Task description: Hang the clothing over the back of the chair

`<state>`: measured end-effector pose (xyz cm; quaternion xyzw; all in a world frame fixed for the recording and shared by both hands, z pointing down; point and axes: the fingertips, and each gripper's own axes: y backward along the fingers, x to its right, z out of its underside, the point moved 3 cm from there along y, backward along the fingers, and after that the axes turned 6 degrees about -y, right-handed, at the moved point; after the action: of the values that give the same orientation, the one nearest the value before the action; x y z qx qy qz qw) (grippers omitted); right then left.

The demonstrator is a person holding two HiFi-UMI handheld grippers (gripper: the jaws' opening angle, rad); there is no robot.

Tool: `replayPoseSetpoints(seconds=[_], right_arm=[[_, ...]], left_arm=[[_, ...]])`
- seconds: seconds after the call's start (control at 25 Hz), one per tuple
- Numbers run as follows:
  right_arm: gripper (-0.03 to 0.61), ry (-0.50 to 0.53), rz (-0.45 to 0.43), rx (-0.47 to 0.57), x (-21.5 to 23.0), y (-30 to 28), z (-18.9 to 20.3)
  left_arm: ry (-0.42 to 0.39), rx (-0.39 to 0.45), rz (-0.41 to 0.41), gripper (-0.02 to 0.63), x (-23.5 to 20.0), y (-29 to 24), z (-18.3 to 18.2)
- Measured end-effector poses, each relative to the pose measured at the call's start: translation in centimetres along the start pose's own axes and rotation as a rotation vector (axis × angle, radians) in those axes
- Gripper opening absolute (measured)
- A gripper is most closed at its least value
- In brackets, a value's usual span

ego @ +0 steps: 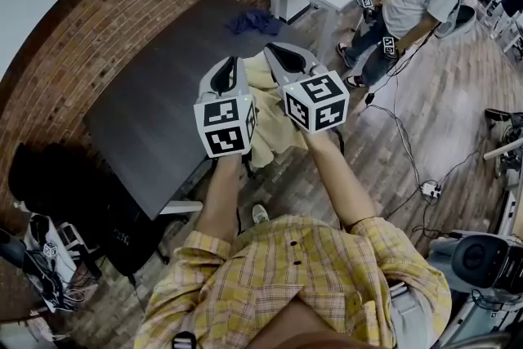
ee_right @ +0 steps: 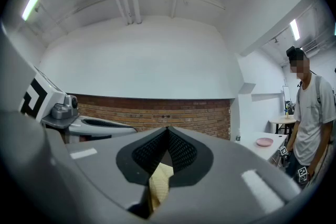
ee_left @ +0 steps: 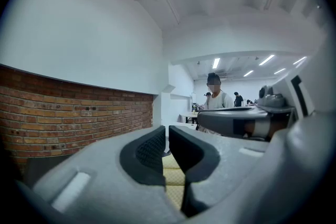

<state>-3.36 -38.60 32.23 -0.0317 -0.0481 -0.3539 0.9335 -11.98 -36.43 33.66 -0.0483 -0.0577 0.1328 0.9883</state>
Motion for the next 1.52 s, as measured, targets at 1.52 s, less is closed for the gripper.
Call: replayPoseSetpoints(seconds=[1.52], right_arm=[[-0.003,-0.028,-0.010,0.074,-4.8,8.9,1.0]], left_arm=[[0.025,0.043,-0.035,-0.002,5.3,8.7,0.8]])
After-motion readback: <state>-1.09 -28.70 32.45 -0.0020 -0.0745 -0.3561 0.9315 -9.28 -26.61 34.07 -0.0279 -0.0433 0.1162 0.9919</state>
